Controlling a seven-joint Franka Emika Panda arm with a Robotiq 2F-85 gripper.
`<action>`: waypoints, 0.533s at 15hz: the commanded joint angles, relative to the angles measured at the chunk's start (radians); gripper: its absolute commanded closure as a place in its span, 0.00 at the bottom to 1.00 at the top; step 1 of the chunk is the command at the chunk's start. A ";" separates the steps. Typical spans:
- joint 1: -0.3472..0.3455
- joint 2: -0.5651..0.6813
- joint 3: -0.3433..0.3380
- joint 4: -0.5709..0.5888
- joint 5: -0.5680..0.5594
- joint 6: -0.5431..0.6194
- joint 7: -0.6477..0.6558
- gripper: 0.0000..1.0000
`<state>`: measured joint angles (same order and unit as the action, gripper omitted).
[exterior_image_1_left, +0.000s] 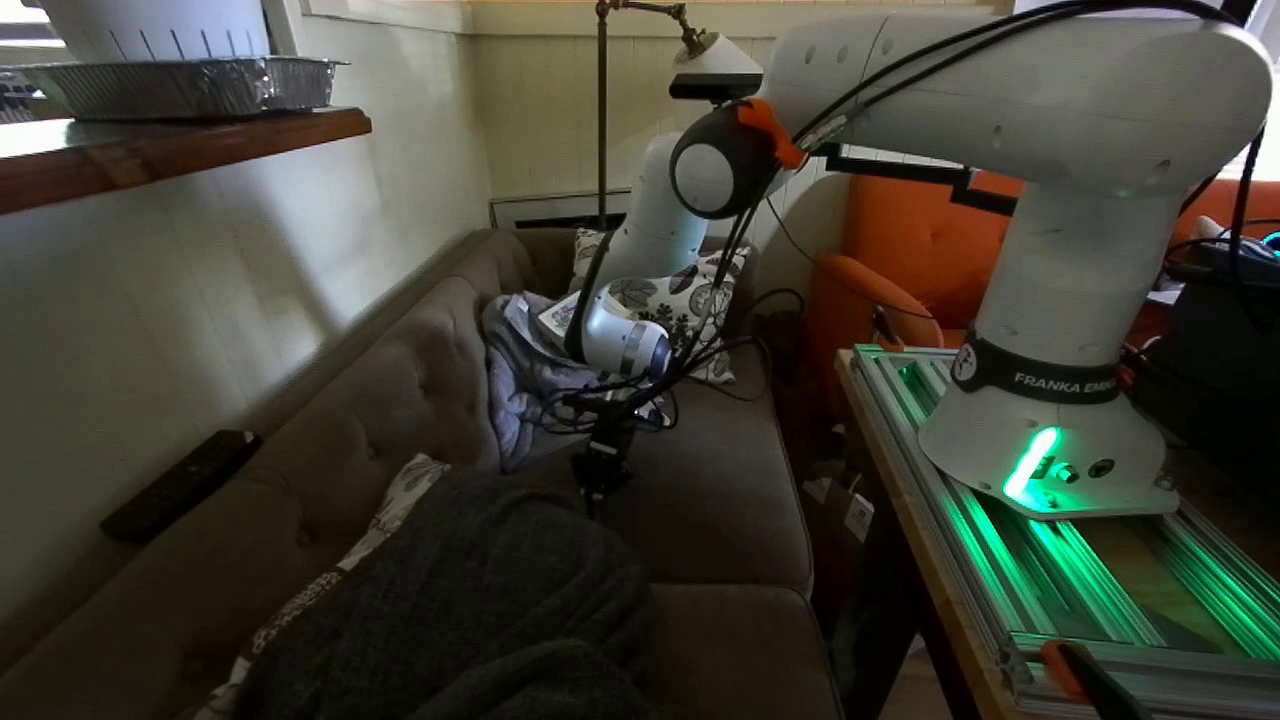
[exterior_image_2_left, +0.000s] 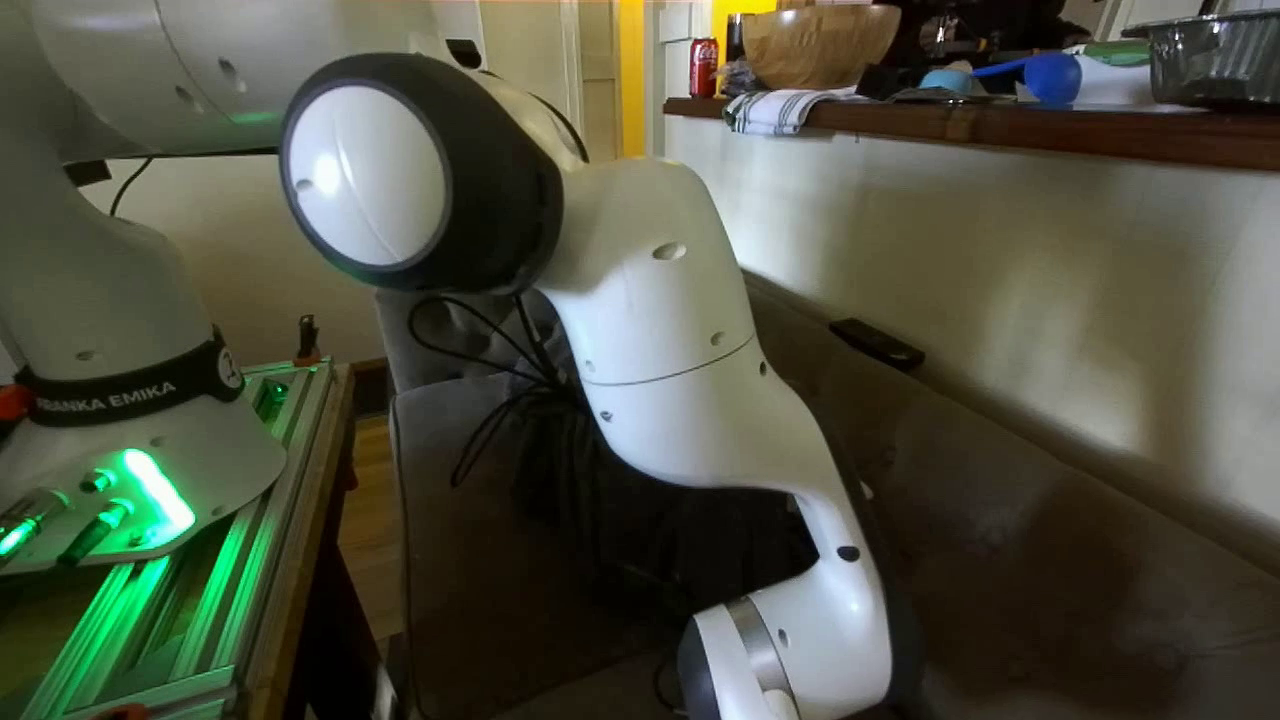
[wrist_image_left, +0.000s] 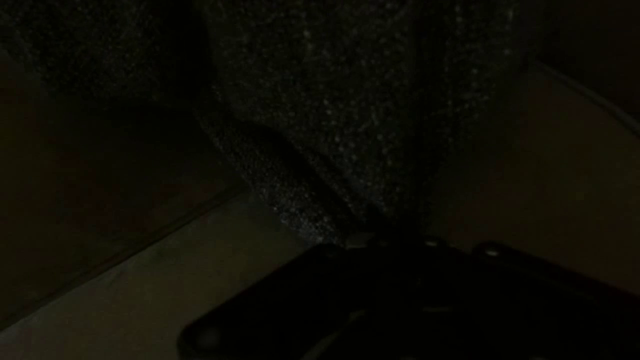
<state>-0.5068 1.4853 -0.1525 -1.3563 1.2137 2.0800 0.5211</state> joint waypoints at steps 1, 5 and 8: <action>-0.045 -0.058 -0.016 -0.058 0.042 -0.024 -0.081 0.99; -0.079 -0.160 -0.018 -0.190 0.095 -0.058 -0.179 0.99; -0.048 -0.107 -0.032 -0.131 0.082 -0.069 -0.144 0.96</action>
<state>-0.5706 1.3706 -0.1654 -1.4967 1.2781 2.0260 0.3771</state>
